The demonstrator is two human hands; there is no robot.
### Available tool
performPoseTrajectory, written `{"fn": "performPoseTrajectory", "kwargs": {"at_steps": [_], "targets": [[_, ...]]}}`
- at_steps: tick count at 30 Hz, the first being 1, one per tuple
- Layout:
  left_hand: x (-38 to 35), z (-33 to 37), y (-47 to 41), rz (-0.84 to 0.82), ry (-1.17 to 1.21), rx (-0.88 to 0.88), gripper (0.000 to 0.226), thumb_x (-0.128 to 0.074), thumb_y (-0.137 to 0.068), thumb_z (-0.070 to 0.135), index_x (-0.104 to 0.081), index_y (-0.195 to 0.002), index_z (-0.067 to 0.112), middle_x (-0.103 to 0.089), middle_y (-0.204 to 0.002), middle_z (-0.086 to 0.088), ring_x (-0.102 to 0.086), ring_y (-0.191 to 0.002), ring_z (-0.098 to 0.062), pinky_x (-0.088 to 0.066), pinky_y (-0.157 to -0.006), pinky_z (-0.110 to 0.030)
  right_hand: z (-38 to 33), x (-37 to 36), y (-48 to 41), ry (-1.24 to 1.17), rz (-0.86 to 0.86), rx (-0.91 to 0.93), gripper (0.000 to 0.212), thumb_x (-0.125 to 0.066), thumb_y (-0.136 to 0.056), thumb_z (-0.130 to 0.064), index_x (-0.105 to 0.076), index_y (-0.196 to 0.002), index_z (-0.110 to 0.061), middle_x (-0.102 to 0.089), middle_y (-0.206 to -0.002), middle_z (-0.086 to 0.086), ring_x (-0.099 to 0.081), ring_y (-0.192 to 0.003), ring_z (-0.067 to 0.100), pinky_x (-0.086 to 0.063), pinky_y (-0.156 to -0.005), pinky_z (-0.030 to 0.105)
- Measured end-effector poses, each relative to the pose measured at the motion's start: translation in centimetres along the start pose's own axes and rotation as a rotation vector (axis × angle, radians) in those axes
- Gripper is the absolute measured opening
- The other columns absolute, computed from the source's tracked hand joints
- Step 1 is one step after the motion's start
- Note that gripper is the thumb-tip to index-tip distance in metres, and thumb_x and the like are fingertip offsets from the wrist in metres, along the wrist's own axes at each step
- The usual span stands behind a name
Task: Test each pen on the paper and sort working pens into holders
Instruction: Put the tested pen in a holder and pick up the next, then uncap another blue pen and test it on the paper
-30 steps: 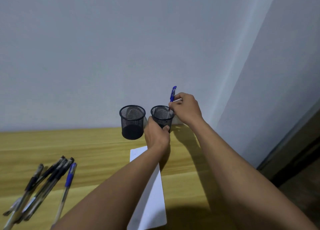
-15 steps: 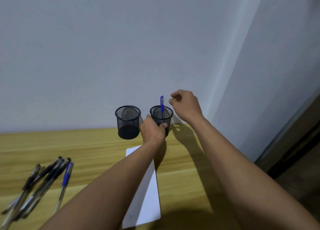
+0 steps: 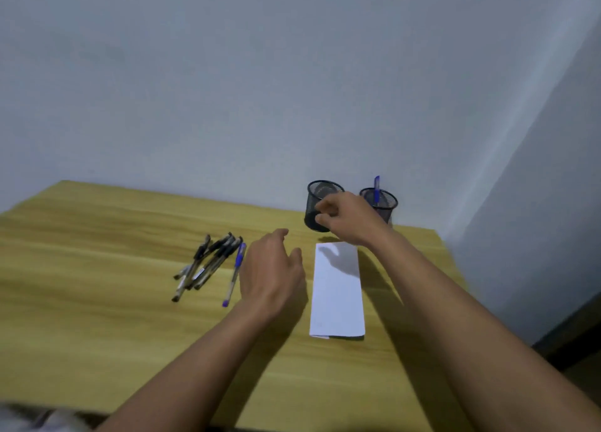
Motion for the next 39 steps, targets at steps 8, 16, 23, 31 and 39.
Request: {"fn": "performPoseTrajectory", "kwargs": {"at_steps": [8, 16, 23, 31, 39], "targets": [[3.8, -6.9, 4.2, 0.054, -0.27, 0.057, 0.036, -0.053, -0.091, 0.034, -0.064, -0.122, 0.02, -0.069, -0.115, -0.001, -0.062, -0.107, -0.024, -0.051, -0.085, -0.037, -5.3, -9.8, 0.8, 0.023, -0.218, 0.096, 0.037, -0.066, -0.095, -0.031, -0.068, -0.131, -0.025, -0.066, -0.138, 0.001, -0.062, -0.127, 0.019, -0.048, -0.104, 0.034], [3.9, -9.2, 5.4, 0.058, -0.384, 0.037, 0.019, -0.048, -0.091, 0.027, -0.066, -0.084, 0.023, -0.069, -0.079, 0.003, -0.063, -0.082, -0.023, -0.046, -0.067, -0.036, -7.0, -14.5, 1.0, 0.128, -0.272, 0.185, 0.045, -0.053, -0.099, -0.012, -0.061, -0.14, -0.029, -0.06, -0.145, 0.007, -0.058, -0.128, 0.031, -0.048, -0.101, 0.038], [3.9, -8.3, 4.4, 0.109, -0.065, -0.021, 0.022, -0.052, -0.094, 0.02, -0.072, -0.101, 0.018, -0.073, -0.086, -0.001, -0.066, -0.081, -0.019, -0.054, -0.074, -0.04, -7.0, -13.6, 1.9, 0.255, -0.101, 0.305, 0.031, -0.057, -0.099, -0.019, -0.071, -0.126, -0.019, -0.067, -0.119, 0.003, -0.06, -0.111, 0.026, -0.053, -0.087, 0.042], [6.2, -4.8, 0.9, 0.215, 0.336, 0.073, 0.046, -0.061, -0.093, 0.033, -0.056, -0.136, 0.017, -0.069, -0.116, 0.0, -0.064, -0.104, -0.017, -0.048, -0.098, -0.037, -4.9, -7.7, 2.8, -0.147, 0.201, 0.101, 0.009, -0.063, -0.098, -0.02, -0.069, -0.101, -0.014, -0.072, -0.085, 0.001, -0.067, -0.08, 0.018, -0.052, -0.068, 0.027], [2.1, -3.0, -1.8, -0.247, 0.511, 0.04, 0.024, -0.065, -0.094, 0.026, -0.072, -0.113, 0.014, -0.074, -0.098, 0.004, -0.072, -0.088, -0.014, -0.058, -0.084, -0.035, -3.0, -4.7, 5.6, -1.049, 0.27, -0.187, 0.01, -0.07, -0.092, 0.001, -0.064, -0.1, 0.0, -0.074, -0.085, 0.013, -0.074, -0.076, 0.016, -0.064, -0.073, 0.028]]}}
Point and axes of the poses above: each hand's wrist, its own y-axis away from the middle knuckle, its own x-axis out of the back of the hand, z = x × y, the point moved 4 cm from there along -y, towards the middle knuckle
